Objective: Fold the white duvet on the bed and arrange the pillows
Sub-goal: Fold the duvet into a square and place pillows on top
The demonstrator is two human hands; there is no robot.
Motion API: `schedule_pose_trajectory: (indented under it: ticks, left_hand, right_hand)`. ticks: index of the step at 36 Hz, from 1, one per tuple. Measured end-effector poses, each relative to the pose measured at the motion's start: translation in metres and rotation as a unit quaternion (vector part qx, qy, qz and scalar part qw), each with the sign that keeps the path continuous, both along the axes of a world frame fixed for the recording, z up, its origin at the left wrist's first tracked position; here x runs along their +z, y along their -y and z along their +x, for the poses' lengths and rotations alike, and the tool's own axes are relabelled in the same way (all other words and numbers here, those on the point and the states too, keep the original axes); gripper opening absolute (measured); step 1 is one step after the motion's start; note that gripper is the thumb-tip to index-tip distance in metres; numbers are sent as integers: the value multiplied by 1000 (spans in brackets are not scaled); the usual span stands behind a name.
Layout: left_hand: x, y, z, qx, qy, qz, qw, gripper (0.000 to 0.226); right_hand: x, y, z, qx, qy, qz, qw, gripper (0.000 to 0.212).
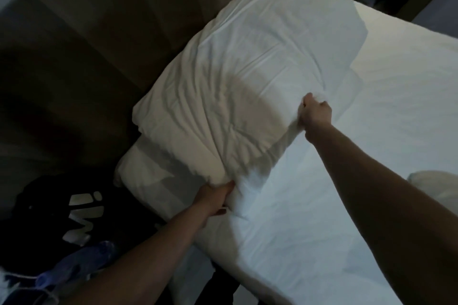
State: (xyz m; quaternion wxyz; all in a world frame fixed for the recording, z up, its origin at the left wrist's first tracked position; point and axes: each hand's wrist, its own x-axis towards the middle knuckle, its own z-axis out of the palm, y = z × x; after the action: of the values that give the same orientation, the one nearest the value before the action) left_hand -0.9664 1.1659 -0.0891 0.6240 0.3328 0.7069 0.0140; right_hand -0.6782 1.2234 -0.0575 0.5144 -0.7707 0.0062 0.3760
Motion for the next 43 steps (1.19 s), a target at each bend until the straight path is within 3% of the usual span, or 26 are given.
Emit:
schedule_pose_trajectory:
  ticks: [3, 6, 9, 11, 13, 15, 17, 19, 21, 24, 29, 32, 34, 43]
  left_hand:
    - [11, 1, 11, 8, 8, 68, 998, 56]
    - [18, 6, 8, -3, 1, 97, 995, 40]
    - [16, 7, -8, -52, -53, 63, 995, 32]
    - [15, 3, -20, -98, -77, 7, 992, 37]
    - [18, -3, -26, -141, -91, -34, 985, 41]
    - [27, -9, -27, -177, -103, -30, 978, 45]
    - [37, -13, -26, -248, -130, 1, 960, 53]
    - [49, -15, -30, -342, -182, 59, 920, 65]
    - [63, -16, -35, -402, -210, 120, 883, 63]
    - [88, -10, -37, -413, -190, 194, 869, 34]
    - [123, -4, -27, -375, -150, 280, 871, 22]
    - [132, -2, -9, -425, -132, 311, 839, 23]
    - [137, 3, 9, -460, -128, 304, 824, 34]
    - [147, 46, 112, -463, -89, 359, 806, 37]
  right_hand:
    - [22, -2, 7, 2, 68, 63, 996, 38]
    - [31, 4, 5, 12, 127, 63, 990, 31]
    - [15, 18, -2, 25, 126, -60, 990, 36]
    - [3, 30, -4, 25, 61, -134, 989, 41]
    - [2, 42, -7, 43, 22, -164, 985, 43]
    - [14, 55, -15, 101, 48, -181, 977, 42]
    - [31, 72, -27, 142, 74, -187, 969, 36]
    - [45, 93, -37, 152, 80, -181, 968, 32]
    - [58, 115, -45, 147, 71, -173, 971, 30]
    - [87, 153, -58, 162, 78, -157, 971, 30]
    - [118, 216, -72, 186, 99, -138, 968, 33]
    - [124, 250, -70, 175, 99, -130, 971, 33]
    - [126, 271, -66, 166, 94, -132, 973, 34]
    - [106, 343, -17, 157, 81, -115, 978, 42]
